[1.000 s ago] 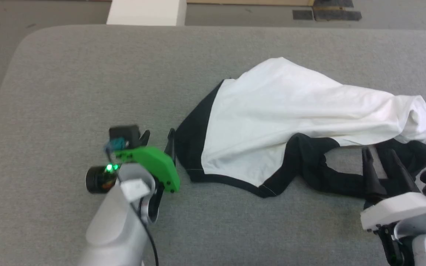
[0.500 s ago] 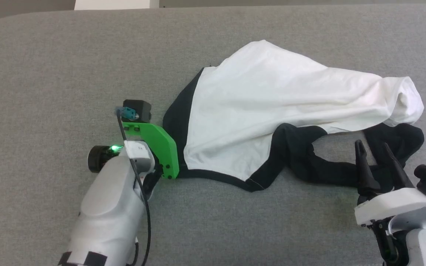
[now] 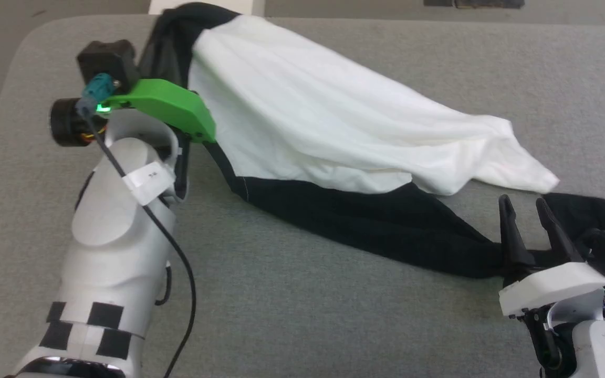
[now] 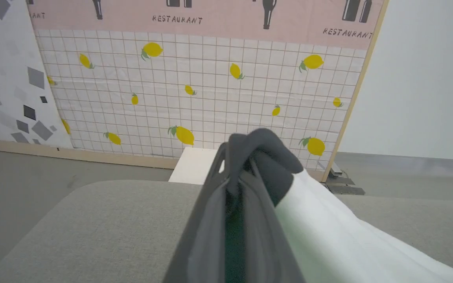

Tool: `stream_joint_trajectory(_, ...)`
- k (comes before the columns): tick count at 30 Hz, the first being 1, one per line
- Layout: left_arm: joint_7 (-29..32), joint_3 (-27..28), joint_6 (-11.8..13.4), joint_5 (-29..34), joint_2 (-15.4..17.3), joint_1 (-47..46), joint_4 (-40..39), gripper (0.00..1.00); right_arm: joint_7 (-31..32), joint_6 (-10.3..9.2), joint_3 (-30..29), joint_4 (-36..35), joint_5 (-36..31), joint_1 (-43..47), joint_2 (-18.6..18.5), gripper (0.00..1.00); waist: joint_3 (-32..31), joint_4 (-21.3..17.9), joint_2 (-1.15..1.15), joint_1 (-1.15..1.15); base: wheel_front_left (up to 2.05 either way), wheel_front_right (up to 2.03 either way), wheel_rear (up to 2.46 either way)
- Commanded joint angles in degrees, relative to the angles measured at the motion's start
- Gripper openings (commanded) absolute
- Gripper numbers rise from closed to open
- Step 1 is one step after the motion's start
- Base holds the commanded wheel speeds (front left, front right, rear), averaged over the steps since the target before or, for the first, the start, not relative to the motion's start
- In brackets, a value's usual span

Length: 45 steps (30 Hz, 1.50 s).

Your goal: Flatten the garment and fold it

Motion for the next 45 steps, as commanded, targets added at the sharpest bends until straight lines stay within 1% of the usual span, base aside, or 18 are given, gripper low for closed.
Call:
stream_joint_trajectory(1,-0.78,0.57,0.82,0.58,1.0,-0.09,-0.5,0.0,0.19,-0.09,0.08,0.13,-0.33,-0.45,0.04,1.0,-1.05,1.34,0.0,0.0,0.0,0.0,0.0)
stream_joint_trajectory(5,-0.43,1.43,1.83,0.26,2.63,3.5,-1.41,0.0,0.52,-0.09,0.36,0.12,-0.28,-0.14,0.04,1.0,-1.86,2.48,0.0,0.0,0.0,0.0,0.0)
stream_joint_trajectory(8,1.86,1.46,1.88,-0.43,3.54,7.84,-1.92,0.0,0.65,-0.09,0.31,0.02,-0.29,0.15,0.04,1.0,-2.23,3.14,0.0,0.0,0.0,0.0,0.0)
stream_joint_trajectory(11,4.82,1.09,1.27,-1.58,4.12,13.84,-2.77,0.0,1.05,-0.09,0.48,0.03,-0.44,0.53,0.04,1.0,-2.67,3.53,0.0,0.0,0.0,0.0,0.0)
stream_joint_trajectory(14,8.87,-0.14,-0.42,-3.31,3.89,20.62,-4.2,0.0,1.46,-0.09,0.62,-0.01,-0.58,0.88,0.04,1.0,-2.99,3.61,0.0,0.0,0.0,0.0,0.0)
stream_joint_trajectory(19,16.76,-2.27,-3.45,-7.32,2.61,30.35,-7.37,0.0,2.1,-0.09,0.24,-0.28,-1.14,1.47,0.04,1.0,-3.45,3.98,0.0,0.0,0.0,0.0,0.0)
stream_joint_trajectory(23,23.35,-4.5,-6.94,-11.26,1.16,35.88,-10.12,0.0,3.08,-0.09,0.48,-0.35,-1.47,1.95,0.04,1.0,-3.94,4.56,0.0,0.0,0.0,0.0,0.0)
stream_joint_trajectory(24,24.41,-4.67,-7.41,-12.26,0.82,36.96,-11.1,0.22,3.44,-0.09,0.78,-0.33,-1.56,2.06,0.04,1.0,-4.06,4.72,0.0,0.0,0.0,0.0,0.0)
stream_joint_trajectory(25,24.8,-4.69,-7.57,-12.81,0.66,37.62,-11.98,0.79,3.71,-0.09,1.08,-0.34,-1.59,2.13,0.04,1.0,-4.15,4.84,0.0,0.0,0.0,0.0,0.0)
stream_joint_trajectory(26,24.85,-4.63,-7.73,-13.35,0.52,38.34,-13.1,1.0,4.12,-0.09,1.57,-0.33,-1.66,2.21,0.04,1.0,-4.3,4.99,0.0,0.0,0.0,0.0,0.0)
stream_joint_trajectory(29,23.7,-3.64,-7.95,-15.2,-0.11,39.95,-16.29,1.0,5.46,-0.09,3.74,-0.53,-2.51,2.43,0.04,1.0,-4.68,5.31,0.0,0.0,0.0,0.0,0.0)
stream_joint_trajectory(32,19.71,-2.05,-7.39,-15.11,-0.07,40.73,-19.78,1.0,7.59,-0.09,7.01,-0.76,-4.21,2.36,0.04,1.0,-4.71,5.59,0.0,0.0,0.0,0.0,0.0)
stream_joint_trajectory(36,10.41,0.53,-5.05,-11.99,0.19,40.41,-23.31,1.0,12.84,-0.09,10.81,0.21,-8.49,1.07,0.04,1.0,-3.66,6.26,0.0,0.0,0.0,0.0,0.0)
stream_joint_trajectory(40,1.13,1.85,-2.69,-7.81,0.25,39.14,-23.61,1.0,18.55,-0.09,12.25,2.17,-11.79,-1.67,0.04,1.0,-2.0,6.91,0.0,0.0,0.0,0.0,0.0)
stream_joint_trajectory(43,-2.33,2.26,-1.51,-4.97,-0.05,38.01,-23.22,1.0,22.37,-0.09,13.68,4.07,-13.21,-3.94,0.04,1.0,-0.78,7.41,0.0,0.0,0.0,0.0,0.0)
stream_joint_trajectory(45,-3.26,3.03,-0.86,-3.14,-0.61,37.4,-23.65,1.0,26.81,-0.09,15.17,6.07,-14.33,-5.14,0.04,1.0,0.03,7.84,0.0,0.0,0.0,0.0,0.0)
